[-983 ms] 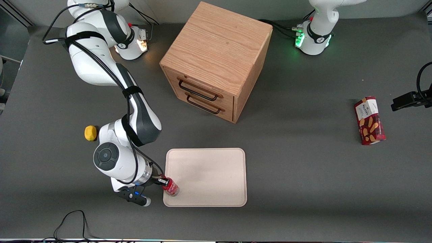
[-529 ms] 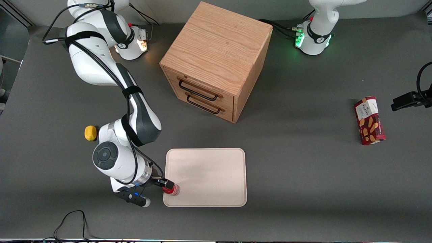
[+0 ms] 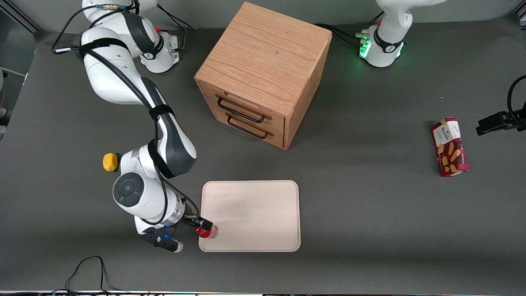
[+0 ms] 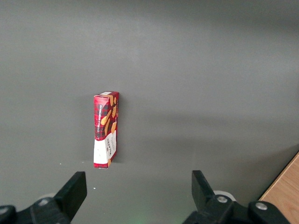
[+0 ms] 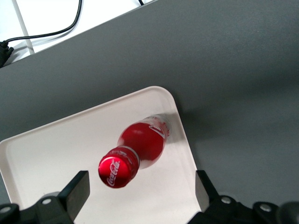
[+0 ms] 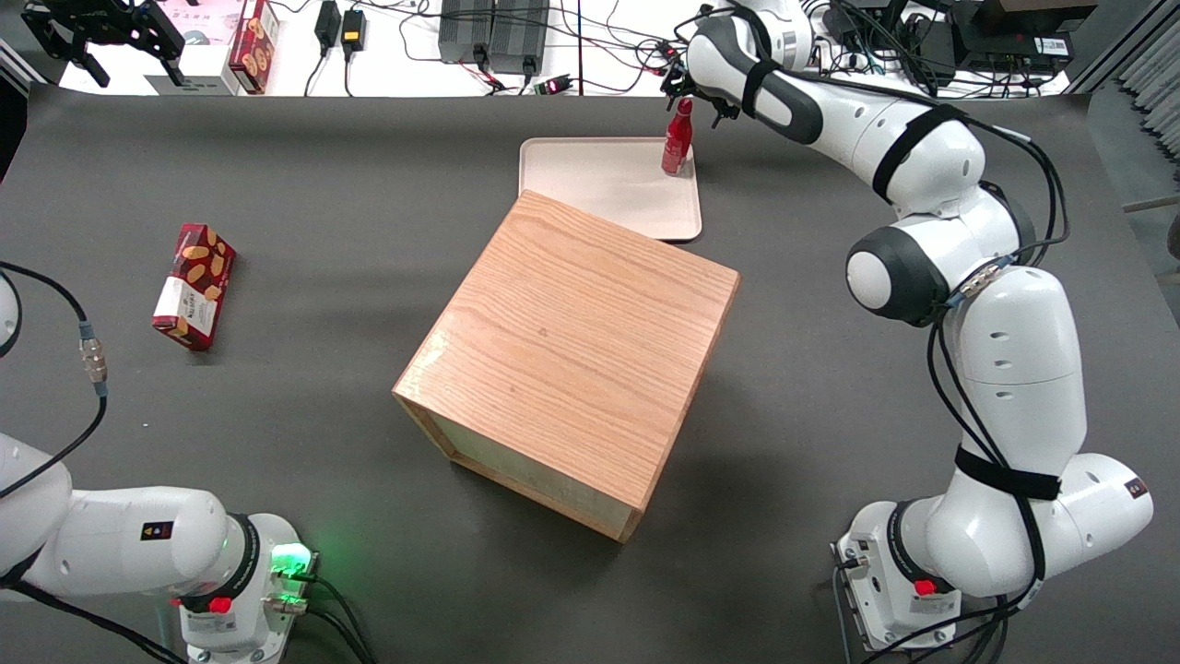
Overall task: Place coke bottle on tray
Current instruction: 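Open the right gripper to release the bottle onto the tray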
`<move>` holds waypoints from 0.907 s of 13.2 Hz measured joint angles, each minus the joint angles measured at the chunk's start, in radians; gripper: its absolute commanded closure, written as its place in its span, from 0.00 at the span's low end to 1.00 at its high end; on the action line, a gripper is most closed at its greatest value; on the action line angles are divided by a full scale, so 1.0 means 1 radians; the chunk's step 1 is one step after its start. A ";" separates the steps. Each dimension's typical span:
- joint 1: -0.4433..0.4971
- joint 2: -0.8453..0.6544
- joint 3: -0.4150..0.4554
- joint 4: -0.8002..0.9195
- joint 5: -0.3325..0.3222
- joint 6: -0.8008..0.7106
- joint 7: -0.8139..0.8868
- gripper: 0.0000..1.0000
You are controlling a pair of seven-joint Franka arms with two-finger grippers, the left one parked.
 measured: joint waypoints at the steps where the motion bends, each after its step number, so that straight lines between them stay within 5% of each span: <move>1: 0.000 0.000 0.000 0.000 0.000 0.000 0.000 0.00; 6: 0.000 -0.001 0.000 0.006 0.000 -0.016 0.000 0.00; 12: -0.004 -0.142 -0.002 -0.002 0.000 -0.288 -0.021 0.00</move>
